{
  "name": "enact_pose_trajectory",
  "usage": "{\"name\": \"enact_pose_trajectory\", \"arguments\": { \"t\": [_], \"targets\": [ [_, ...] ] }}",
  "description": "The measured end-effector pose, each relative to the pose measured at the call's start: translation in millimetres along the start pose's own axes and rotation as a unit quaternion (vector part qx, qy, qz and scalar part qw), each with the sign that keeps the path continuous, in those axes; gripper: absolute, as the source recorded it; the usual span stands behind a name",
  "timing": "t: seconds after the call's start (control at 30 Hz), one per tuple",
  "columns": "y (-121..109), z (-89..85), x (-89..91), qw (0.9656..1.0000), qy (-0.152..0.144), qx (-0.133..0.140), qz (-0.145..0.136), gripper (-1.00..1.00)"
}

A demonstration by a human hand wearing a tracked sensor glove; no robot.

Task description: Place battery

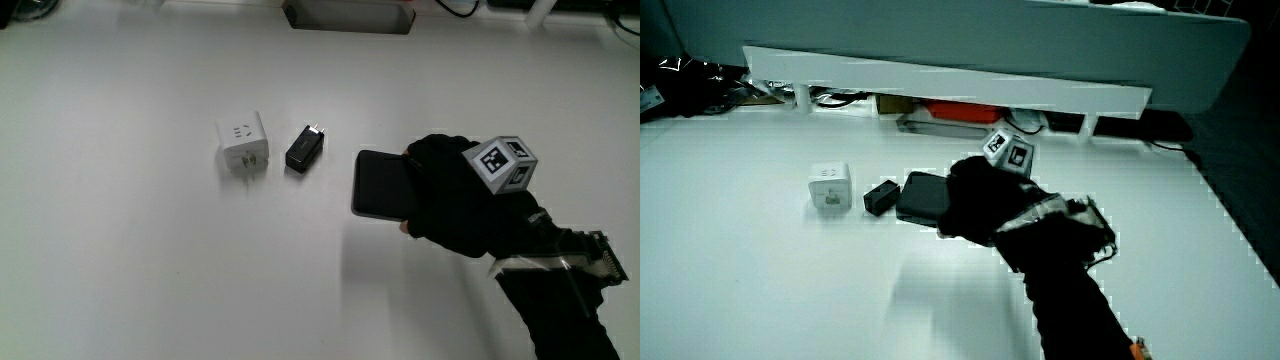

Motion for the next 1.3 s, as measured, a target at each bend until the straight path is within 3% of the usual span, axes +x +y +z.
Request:
{"name": "enact_pose_trajectory", "arguments": {
  "t": [0.33,0.43,0.57,1.0,1.13,1.17,1.3],
  "targets": [
    [11.0,-7.8,49.1,0.9979,0.014,0.001,-0.064,0.0],
    [14.0,-13.6,68.3,0.996,0.03,-0.005,-0.084,0.0],
    [17.8,-22.3,87.6,0.9936,0.027,-0.009,-0.11,0.0],
    [22.2,-46.9,117.5,0.9866,0.028,-0.044,-0.154,0.0],
    [20.8,-48.5,119.9,0.9852,0.049,-0.049,-0.156,0.0],
    [19.5,-46.7,118.3,0.9862,0.052,-0.043,-0.151,0.0],
    [22.6,-48.0,120.3,0.984,0.041,-0.053,-0.165,0.0]
  ]
}}
